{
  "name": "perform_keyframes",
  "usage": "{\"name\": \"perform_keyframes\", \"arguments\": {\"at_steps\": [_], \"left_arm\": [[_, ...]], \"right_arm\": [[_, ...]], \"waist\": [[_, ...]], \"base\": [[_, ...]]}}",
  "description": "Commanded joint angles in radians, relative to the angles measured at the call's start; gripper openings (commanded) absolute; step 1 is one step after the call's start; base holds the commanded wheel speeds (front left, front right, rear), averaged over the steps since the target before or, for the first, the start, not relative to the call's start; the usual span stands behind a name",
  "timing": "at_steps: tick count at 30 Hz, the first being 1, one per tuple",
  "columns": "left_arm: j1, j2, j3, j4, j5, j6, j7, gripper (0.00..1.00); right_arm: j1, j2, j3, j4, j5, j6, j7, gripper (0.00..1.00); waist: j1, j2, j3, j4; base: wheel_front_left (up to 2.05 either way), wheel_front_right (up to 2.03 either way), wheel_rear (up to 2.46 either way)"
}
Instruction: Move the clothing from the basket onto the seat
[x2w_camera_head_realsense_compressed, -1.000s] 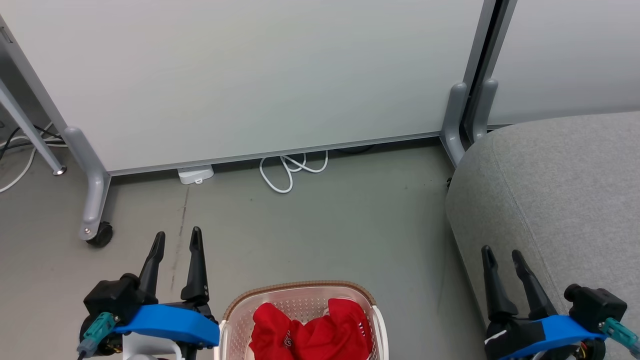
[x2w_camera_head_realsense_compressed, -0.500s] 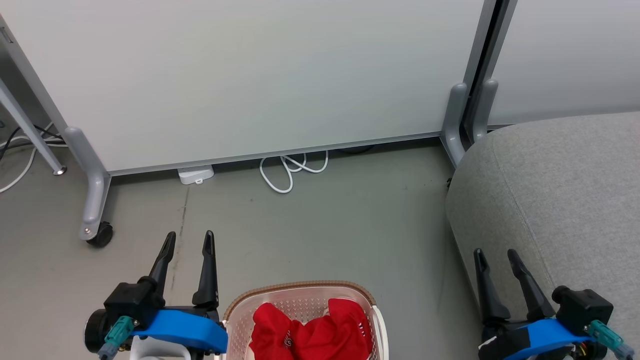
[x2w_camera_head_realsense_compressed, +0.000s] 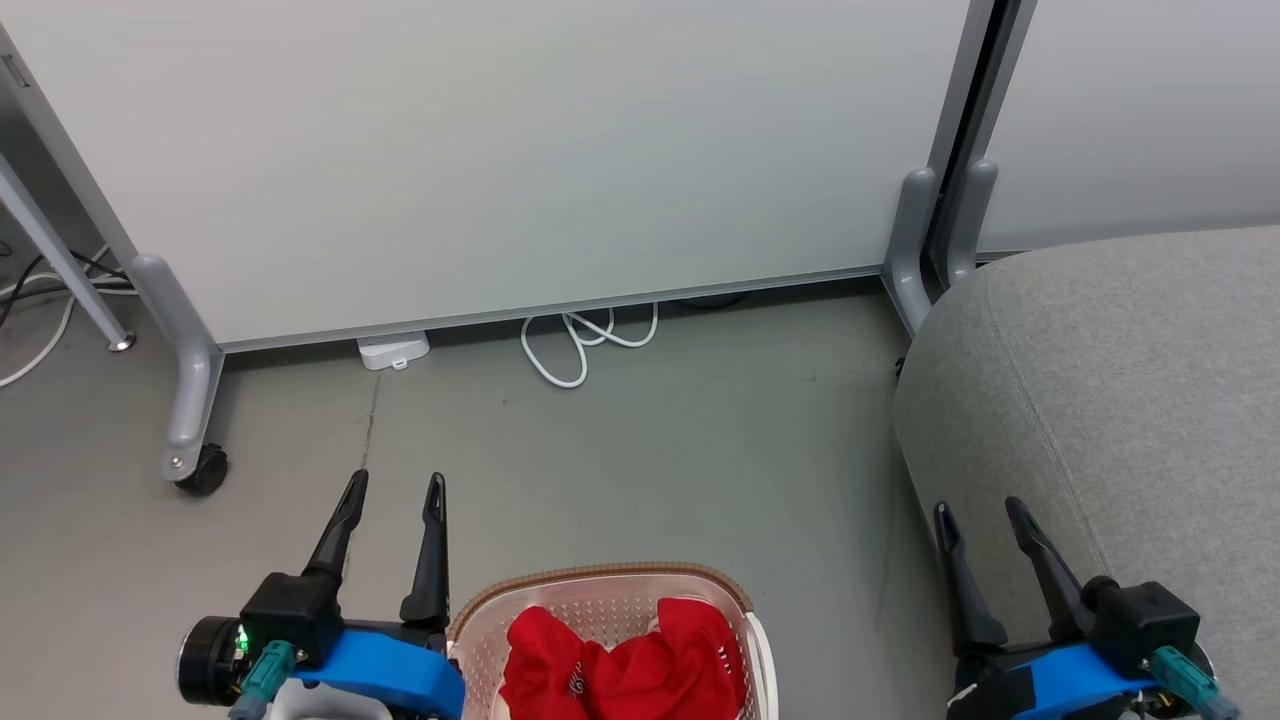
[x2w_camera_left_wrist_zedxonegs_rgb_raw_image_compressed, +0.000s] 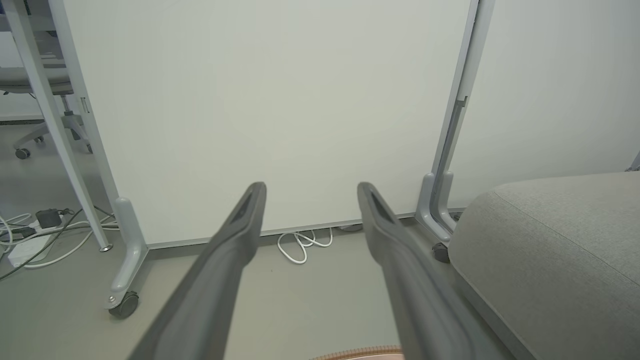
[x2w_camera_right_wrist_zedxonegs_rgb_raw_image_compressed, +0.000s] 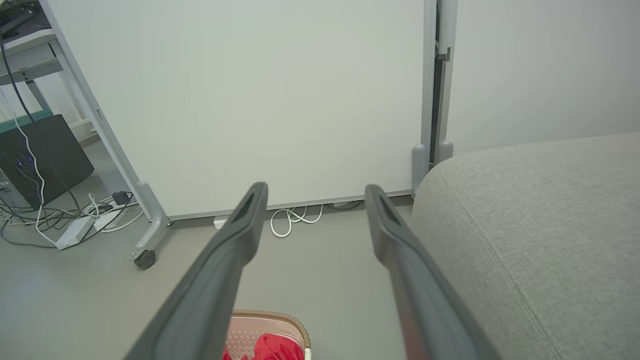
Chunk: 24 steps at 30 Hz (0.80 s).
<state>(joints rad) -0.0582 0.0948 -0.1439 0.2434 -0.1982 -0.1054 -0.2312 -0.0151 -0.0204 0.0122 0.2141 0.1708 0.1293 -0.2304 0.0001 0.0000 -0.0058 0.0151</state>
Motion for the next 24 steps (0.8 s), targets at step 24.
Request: {"name": "perform_keyframes", "arguments": {"at_steps": [24], "left_arm": [[0.0, -0.012, -0.002, 0.017, 0.124, -0.017, -0.036, 1.0]], "right_arm": [[0.021, -0.007, 0.018, 0.001, -0.116, 0.002, -0.036, 1.0]], "waist": [[-0.0001, 0.0, -0.008, 0.003]], "base": [[0.0, 0.0, 0.0]]}}
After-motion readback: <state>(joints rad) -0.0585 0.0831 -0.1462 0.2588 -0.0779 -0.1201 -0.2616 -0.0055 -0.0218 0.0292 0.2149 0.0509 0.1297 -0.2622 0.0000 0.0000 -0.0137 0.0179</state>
